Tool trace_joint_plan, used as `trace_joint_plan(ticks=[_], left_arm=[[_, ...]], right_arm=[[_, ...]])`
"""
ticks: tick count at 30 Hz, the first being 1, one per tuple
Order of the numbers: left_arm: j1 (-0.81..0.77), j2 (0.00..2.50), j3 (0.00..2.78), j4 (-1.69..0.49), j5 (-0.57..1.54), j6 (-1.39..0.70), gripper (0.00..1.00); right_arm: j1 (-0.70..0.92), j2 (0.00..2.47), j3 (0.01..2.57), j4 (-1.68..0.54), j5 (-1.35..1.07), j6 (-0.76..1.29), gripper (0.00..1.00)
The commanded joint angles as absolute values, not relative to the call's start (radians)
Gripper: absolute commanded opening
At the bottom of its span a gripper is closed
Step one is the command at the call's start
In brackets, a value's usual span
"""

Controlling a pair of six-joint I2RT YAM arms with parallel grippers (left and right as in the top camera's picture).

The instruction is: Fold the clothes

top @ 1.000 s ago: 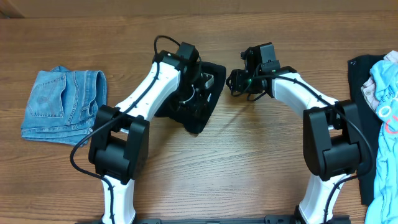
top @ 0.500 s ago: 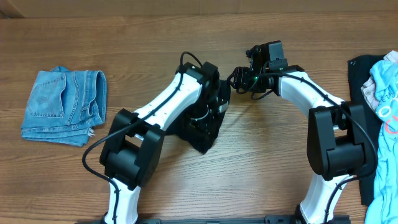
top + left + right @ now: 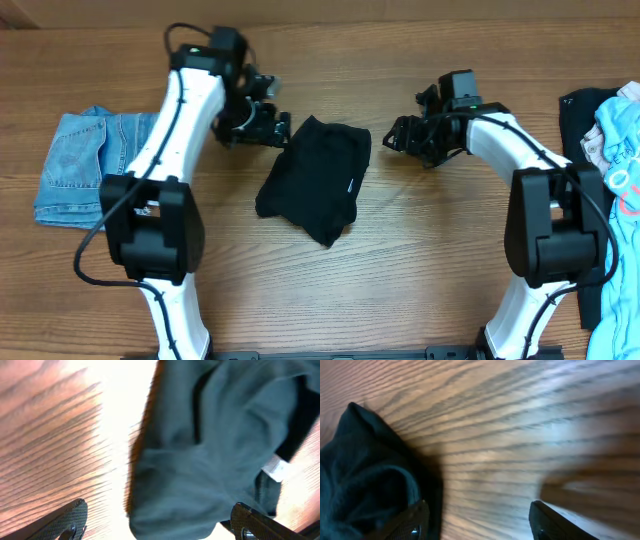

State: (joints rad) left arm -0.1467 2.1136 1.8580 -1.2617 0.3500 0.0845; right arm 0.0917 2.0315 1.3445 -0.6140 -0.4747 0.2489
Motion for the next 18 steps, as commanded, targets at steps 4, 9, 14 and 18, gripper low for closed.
trace_joint_plan(ticks=[4,9,14,18], left_arm=[[-0.163,2.278,1.789,-1.264,0.543,0.191,0.94],[-0.167,2.373,1.789,-1.271,0.680,0.212,0.95],[-0.183,2.426,1.789,-1.243,0.746,0.200,0.75],[-0.193,2.427,1.789,-1.182,0.775,0.115,0.09]], right_arm=[[0.072,1.988,1.351,-0.667,-0.609,0.150,0.66],[0.072,1.988,1.351,-0.699,-0.608,0.147,0.64],[0.072,1.988,1.351,-0.710,-0.608,0.147,0.64],[0.072,1.988,1.351,-0.717,-0.608,0.148,0.63]])
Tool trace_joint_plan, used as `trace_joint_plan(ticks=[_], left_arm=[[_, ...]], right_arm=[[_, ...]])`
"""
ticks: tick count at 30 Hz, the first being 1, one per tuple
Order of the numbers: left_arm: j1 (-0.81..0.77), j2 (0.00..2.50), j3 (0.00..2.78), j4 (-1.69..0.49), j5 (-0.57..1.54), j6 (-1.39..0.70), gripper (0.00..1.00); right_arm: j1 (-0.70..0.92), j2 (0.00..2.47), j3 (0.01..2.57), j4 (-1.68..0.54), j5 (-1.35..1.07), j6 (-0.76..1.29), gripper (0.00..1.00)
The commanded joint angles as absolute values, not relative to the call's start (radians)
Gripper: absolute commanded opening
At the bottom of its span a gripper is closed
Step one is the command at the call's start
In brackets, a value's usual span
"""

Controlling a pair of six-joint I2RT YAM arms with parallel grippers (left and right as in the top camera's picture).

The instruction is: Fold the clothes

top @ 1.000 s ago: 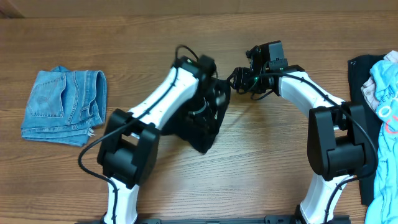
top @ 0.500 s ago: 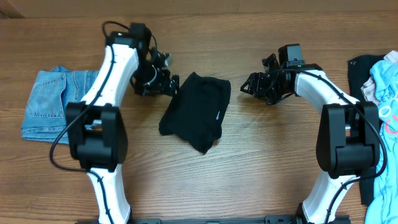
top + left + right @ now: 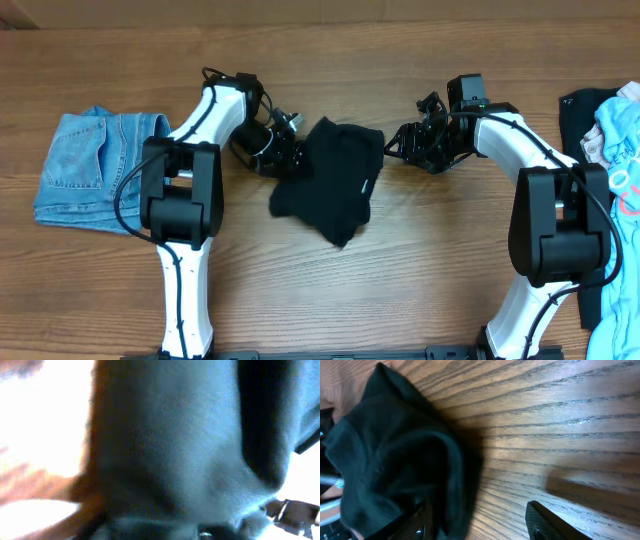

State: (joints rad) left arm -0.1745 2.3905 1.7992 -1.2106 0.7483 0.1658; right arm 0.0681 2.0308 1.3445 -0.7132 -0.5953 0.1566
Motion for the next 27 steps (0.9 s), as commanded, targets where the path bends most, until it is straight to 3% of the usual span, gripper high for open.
trace_joint_plan(ticks=[1,5,10,17,27], left_arm=[[-0.193,2.427,1.789,-1.178,0.776,0.101,0.04],[-0.183,2.395,1.801,-1.198,0.775,0.113,0.04],[-0.146,2.175,1.802,-1.203,0.773,0.183,0.04],[-0.036,1.808,1.802,-1.198,0.542,0.257,0.04],[0.349,1.810,1.731,-1.270,0.487,0.344,0.04]], right_arm=[[0.072,1.988,1.351,-0.720,-0.608,0.147,0.63],[0.071,1.988,1.351,-0.732,-0.608,0.147,0.62],[0.070,1.988,1.351,-0.746,-0.608,0.147,0.62],[0.070,1.988,1.351,-0.752,-0.608,0.148,0.60],[0.070,1.968,1.351,-0.771,-0.608,0.148,0.59]])
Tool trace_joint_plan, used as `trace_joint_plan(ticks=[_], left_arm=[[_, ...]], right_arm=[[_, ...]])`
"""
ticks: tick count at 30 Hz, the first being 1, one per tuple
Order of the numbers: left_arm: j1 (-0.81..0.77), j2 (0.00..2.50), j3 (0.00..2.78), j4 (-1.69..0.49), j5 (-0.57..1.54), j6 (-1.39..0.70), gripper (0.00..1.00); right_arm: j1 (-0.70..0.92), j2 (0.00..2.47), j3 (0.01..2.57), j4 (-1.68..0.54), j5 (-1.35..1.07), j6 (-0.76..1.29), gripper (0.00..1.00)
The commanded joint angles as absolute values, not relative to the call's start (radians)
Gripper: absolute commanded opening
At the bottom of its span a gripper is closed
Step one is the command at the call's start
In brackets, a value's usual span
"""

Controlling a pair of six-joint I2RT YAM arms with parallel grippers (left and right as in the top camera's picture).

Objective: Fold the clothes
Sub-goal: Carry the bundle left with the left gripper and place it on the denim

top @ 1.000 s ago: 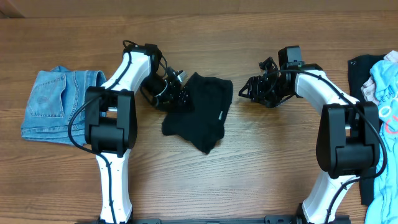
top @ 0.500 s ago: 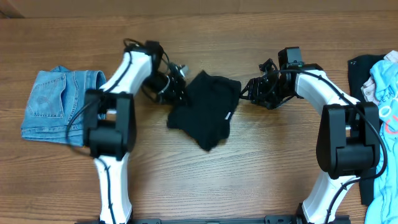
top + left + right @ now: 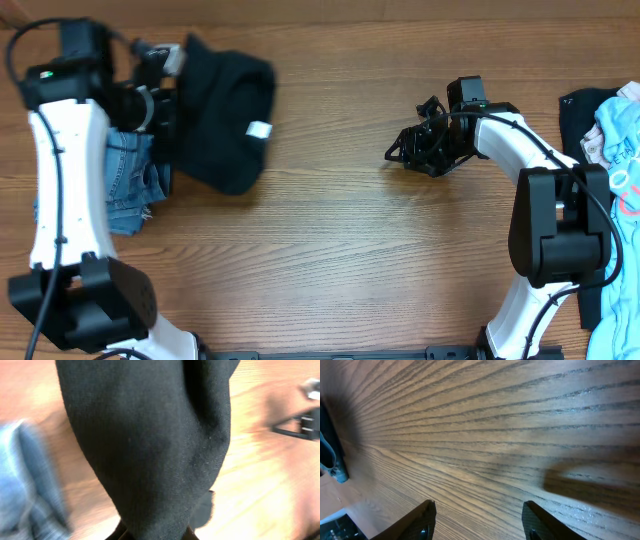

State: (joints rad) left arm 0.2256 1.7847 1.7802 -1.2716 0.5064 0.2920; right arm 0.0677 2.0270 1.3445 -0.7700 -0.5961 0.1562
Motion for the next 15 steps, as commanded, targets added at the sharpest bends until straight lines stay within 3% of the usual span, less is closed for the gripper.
trace_joint_plan(ticks=[1,9,10,12,13,15], left_arm=[[0.411,1.811,1.704,-1.256,0.493,0.346,0.04],[0.685,1.811,1.517,-1.032,0.516,0.334,0.04],[0.707,1.811,1.486,-0.988,0.514,0.316,0.13],[0.736,1.811,1.439,-0.920,0.513,0.268,0.50],[0.748,1.811,1.430,-0.904,0.504,0.249,0.57],[0.766,1.811,1.435,-0.887,0.437,0.165,0.61]], right_arm=[[0.070,1.962,1.351,-0.773,-0.608,0.148,0.59],[0.070,1.917,1.351,-0.766,-0.608,0.148,0.59],[0.070,1.912,1.351,-0.766,-0.608,0.148,0.59],[0.070,1.898,1.351,-0.767,-0.608,0.148,0.59],[0.070,1.893,1.351,-0.767,-0.608,0.148,0.59],[0.070,1.884,1.351,-0.771,-0.608,0.148,0.59]])
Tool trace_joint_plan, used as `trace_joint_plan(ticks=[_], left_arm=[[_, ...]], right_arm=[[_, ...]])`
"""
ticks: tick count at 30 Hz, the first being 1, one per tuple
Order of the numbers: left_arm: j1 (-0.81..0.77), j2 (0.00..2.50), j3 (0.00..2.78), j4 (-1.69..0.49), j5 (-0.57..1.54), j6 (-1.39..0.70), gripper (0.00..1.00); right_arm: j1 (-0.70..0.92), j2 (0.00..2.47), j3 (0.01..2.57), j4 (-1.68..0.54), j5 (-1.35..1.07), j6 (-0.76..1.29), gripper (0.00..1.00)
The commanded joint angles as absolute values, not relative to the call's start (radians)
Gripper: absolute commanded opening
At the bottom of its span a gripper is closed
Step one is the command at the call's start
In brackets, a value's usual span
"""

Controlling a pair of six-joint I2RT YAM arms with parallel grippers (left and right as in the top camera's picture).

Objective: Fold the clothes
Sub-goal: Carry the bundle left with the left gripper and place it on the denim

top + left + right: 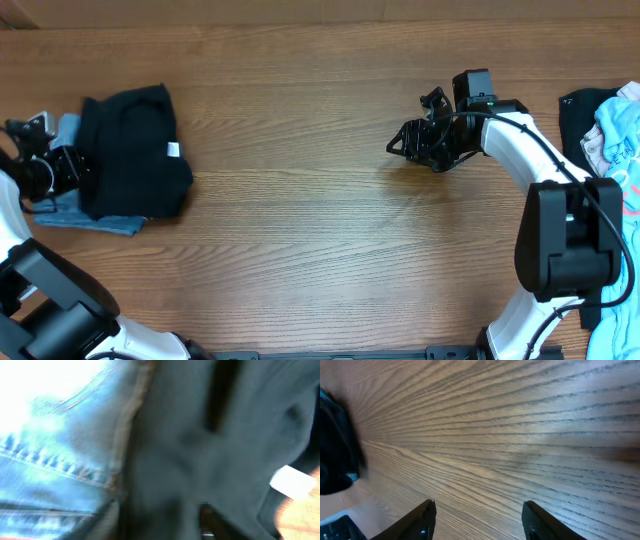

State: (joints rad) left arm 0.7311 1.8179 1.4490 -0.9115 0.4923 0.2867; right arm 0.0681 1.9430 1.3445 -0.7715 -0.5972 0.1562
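Observation:
The black garment (130, 150) lies bunched at the far left of the table, on top of the folded blue jeans (60, 205). My left gripper (68, 170) is at its left edge. The blurred left wrist view shows the gripper (160, 521) shut on the dark cloth (230, 435), with the jeans (55, 435) to its left and a white label (295, 482) at the right. My right gripper (402, 142) hangs open right of centre, over bare wood, with nothing between its fingertips (479, 525).
A pile of mixed clothes (608, 120), black, light blue and pink, lies at the right edge beside the right arm. The wooden table (320, 240) stretches between the two arms.
My left gripper has moved with the black garment from above the back left of the table down to the far left. The garment now rests on the jeans. The right gripper has hardly moved.
The black garment lay mid-table with both grippers open beside it. The left gripper then closed in on its left edge. Later it held the garment in the air at the back left, by the jeans. Now the garment lies on the jeans.

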Motion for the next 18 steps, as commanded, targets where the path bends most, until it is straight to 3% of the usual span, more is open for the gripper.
trace_joint_plan(ticks=[1,2,3,6,10,12,14,16,18], left_arm=[[0.778,1.810,1.450,-0.889,0.416,0.136,0.62],[0.791,1.810,1.471,-0.899,0.415,0.116,0.65],[0.805,1.810,1.498,-0.917,0.418,0.097,0.82],[0.845,1.808,1.608,-1.002,0.495,0.078,0.81],[0.829,1.808,1.724,-1.102,0.716,0.154,0.62],[0.774,1.810,1.721,-1.122,0.698,0.180,0.38],[0.677,1.811,1.689,-1.105,0.576,0.198,0.19],[0.568,1.811,1.625,-1.033,0.442,0.177,0.18],[0.487,1.811,1.538,-0.936,0.257,0.064,0.27]], right_arm=[[0.070,1.879,1.351,-0.773,-0.608,0.148,0.59],[0.070,1.877,1.351,-0.775,-0.608,0.148,0.59],[0.070,1.874,1.351,-0.780,-0.608,0.148,0.59],[0.070,1.873,1.351,-0.792,-0.608,0.148,0.59],[0.070,1.873,1.351,-0.794,-0.608,0.148,0.59],[0.070,1.873,1.351,-0.795,-0.608,0.148,0.59],[0.070,1.873,1.351,-0.795,-0.608,0.148,0.59],[0.070,1.870,1.361,-0.811,-0.615,0.148,0.57],[0.070,1.851,1.385,-0.842,-0.627,0.124,0.57]])
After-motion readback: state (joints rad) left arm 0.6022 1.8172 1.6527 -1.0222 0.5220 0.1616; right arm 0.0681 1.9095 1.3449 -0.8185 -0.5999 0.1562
